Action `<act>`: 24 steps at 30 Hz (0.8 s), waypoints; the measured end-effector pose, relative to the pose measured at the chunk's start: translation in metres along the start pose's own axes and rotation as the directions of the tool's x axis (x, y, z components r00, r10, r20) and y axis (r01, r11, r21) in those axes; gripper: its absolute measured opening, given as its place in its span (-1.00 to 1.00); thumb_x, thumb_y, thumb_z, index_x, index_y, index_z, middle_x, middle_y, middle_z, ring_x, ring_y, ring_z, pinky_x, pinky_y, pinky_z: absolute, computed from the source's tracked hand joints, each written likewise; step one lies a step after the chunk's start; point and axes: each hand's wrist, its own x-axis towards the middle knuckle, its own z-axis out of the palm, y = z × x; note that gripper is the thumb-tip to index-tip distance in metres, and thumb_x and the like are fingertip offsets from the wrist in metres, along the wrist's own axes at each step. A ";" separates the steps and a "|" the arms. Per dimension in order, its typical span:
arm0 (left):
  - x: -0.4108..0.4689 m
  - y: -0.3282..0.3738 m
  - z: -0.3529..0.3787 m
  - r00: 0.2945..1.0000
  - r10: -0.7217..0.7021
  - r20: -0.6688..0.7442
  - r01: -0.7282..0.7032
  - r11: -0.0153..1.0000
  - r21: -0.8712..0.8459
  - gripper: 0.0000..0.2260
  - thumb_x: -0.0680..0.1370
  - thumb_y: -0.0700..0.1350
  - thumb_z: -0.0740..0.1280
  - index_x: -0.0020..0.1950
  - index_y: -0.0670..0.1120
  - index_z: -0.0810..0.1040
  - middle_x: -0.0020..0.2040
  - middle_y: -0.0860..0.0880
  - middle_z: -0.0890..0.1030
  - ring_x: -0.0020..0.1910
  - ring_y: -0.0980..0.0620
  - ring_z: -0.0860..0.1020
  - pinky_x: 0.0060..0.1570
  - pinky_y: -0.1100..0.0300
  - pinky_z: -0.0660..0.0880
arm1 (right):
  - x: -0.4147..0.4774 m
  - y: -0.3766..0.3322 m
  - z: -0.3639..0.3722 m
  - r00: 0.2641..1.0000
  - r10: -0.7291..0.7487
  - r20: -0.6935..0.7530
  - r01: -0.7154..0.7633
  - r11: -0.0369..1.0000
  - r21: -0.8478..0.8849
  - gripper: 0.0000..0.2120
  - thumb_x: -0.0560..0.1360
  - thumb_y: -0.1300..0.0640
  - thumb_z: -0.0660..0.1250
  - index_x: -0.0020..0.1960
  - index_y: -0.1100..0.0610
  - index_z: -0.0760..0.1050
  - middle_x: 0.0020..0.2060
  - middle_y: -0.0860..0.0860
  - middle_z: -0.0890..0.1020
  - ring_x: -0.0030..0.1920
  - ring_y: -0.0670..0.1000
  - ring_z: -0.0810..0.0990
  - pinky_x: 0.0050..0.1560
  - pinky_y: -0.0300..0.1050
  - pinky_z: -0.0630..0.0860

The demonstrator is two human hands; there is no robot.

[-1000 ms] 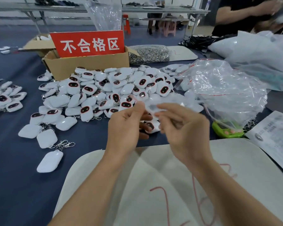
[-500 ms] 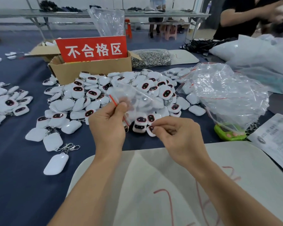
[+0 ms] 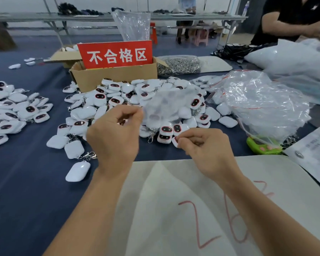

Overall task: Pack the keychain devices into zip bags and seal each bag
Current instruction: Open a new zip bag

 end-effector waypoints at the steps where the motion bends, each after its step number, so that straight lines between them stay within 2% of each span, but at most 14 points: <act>1: -0.007 0.006 0.002 0.993 0.120 0.004 -0.120 0.991 0.053 -0.96 0.48 0.00 0.48 -0.15 0.14 0.72 -0.27 0.23 0.68 -0.24 0.19 0.64 -0.18 0.29 0.49 | 0.000 -0.002 0.000 1.000 -0.009 0.006 0.008 0.998 0.055 -0.83 0.49 0.19 0.46 -0.20 -0.04 0.72 -0.36 -0.08 0.71 -0.31 0.01 0.66 -0.16 -0.06 0.64; 3: -0.026 0.016 0.012 0.933 0.343 0.110 -0.353 0.931 0.094 -0.94 0.51 -0.05 0.47 -0.14 0.06 0.74 -0.24 0.12 0.70 -0.25 0.07 0.64 -0.23 0.16 0.52 | -0.001 -0.005 0.001 0.998 -0.050 0.033 0.040 0.965 0.260 -0.85 0.51 0.20 0.44 -0.16 0.02 0.73 -0.33 0.02 0.72 -0.32 -0.04 0.63 -0.21 -0.10 0.59; 5: -0.047 0.024 0.024 0.878 0.402 0.259 -0.430 0.901 0.061 -0.93 0.52 -0.06 0.49 -0.16 0.01 0.73 -0.27 0.07 0.68 -0.29 0.01 0.61 -0.32 0.04 0.52 | -0.001 -0.006 0.000 0.995 -0.083 0.054 0.049 0.890 0.453 -0.83 0.54 0.14 0.35 -0.08 0.09 0.73 -0.26 0.06 0.73 -0.23 -0.04 0.68 -0.17 -0.15 0.60; 8: -0.064 0.029 0.032 0.882 0.260 0.392 -0.266 0.963 -0.038 -0.95 0.48 -0.10 0.50 -0.18 -0.03 0.69 -0.32 0.08 0.61 -0.33 0.06 0.50 -0.32 0.02 0.51 | 0.002 -0.001 -0.005 0.989 -0.116 0.093 0.060 0.884 0.463 -0.76 0.56 0.11 0.28 0.00 0.21 0.67 -0.23 0.18 0.70 -0.16 0.00 0.69 -0.10 -0.08 0.61; 11: -0.060 0.025 0.033 0.881 0.194 0.431 -0.178 0.981 -0.077 -0.84 0.50 -0.10 0.44 -0.29 -0.04 0.63 -0.37 0.12 0.49 -0.35 0.14 0.39 -0.31 0.07 0.45 | 0.007 0.002 -0.007 0.967 -0.182 0.180 0.085 0.891 0.446 -0.77 0.59 0.19 0.24 0.05 0.24 0.65 -0.09 0.25 0.71 -0.08 0.14 0.71 0.03 0.02 0.63; 12: -0.058 0.023 0.032 0.880 0.193 0.434 -0.168 0.981 -0.096 -0.82 0.50 -0.10 0.42 -0.32 -0.05 0.63 -0.36 0.10 0.51 -0.36 0.14 0.38 -0.32 0.11 0.43 | 0.007 0.002 -0.006 0.953 -0.214 0.215 0.099 0.889 0.447 -0.75 0.60 0.21 0.22 0.09 0.30 0.64 -0.04 0.25 0.71 -0.01 0.18 0.70 0.09 0.03 0.62; 14: -0.054 0.020 0.028 0.872 0.192 0.450 -0.155 0.981 -0.117 -0.82 0.48 -0.11 0.40 -0.33 -0.05 0.65 -0.36 0.07 0.56 -0.38 0.10 0.44 -0.34 0.13 0.43 | 0.008 0.003 -0.003 0.929 -0.248 0.275 0.102 0.885 0.454 -0.72 0.63 0.22 0.19 0.13 0.36 0.61 -0.03 0.11 0.72 0.02 0.08 0.68 0.10 -0.09 0.59; 16: -0.053 0.020 0.025 0.862 0.208 0.462 -0.174 0.978 -0.115 -0.86 0.46 -0.14 0.39 -0.29 -0.05 0.69 -0.37 0.05 0.61 -0.38 0.05 0.50 -0.32 0.09 0.46 | 0.007 0.003 -0.002 0.910 -0.267 0.318 0.093 0.878 0.470 -0.72 0.64 0.22 0.19 0.17 0.35 0.60 -0.05 0.00 0.71 0.03 -0.04 0.66 0.11 -0.18 0.55; 19: -0.050 0.021 0.024 0.875 0.176 0.450 -0.142 0.984 -0.107 -0.86 0.44 -0.13 0.42 -0.15 0.05 0.77 -0.22 0.12 0.70 -0.27 0.13 0.58 -0.20 0.20 0.52 | 0.008 0.004 -0.005 0.894 -0.286 0.345 0.040 0.817 0.575 -0.69 0.56 0.29 0.28 0.27 0.18 0.61 0.07 0.07 0.71 0.14 0.05 0.67 0.23 -0.06 0.57; 21: -0.046 0.021 0.024 0.906 0.064 0.419 -0.032 0.996 -0.084 -0.87 0.45 -0.03 0.46 -0.08 0.15 0.77 -0.11 0.26 0.72 -0.18 0.25 0.63 -0.07 0.24 0.55 | 0.007 0.006 -0.004 0.930 -0.212 0.300 -0.040 0.752 0.657 -0.59 0.49 0.41 0.33 0.27 0.11 0.62 0.12 0.14 0.70 0.18 0.15 0.66 0.29 0.06 0.58; 24: -0.040 0.016 0.026 0.923 -0.127 0.363 0.147 0.989 -0.029 -0.97 0.43 0.04 0.56 -0.17 0.17 0.76 -0.23 0.31 0.69 -0.23 0.28 0.66 -0.07 0.11 0.61 | 0.006 0.010 0.001 0.975 0.101 0.196 -0.213 0.661 0.719 -0.76 0.48 0.46 0.42 0.09 0.23 0.63 0.00 0.20 0.73 0.03 0.18 0.69 0.08 -0.03 0.64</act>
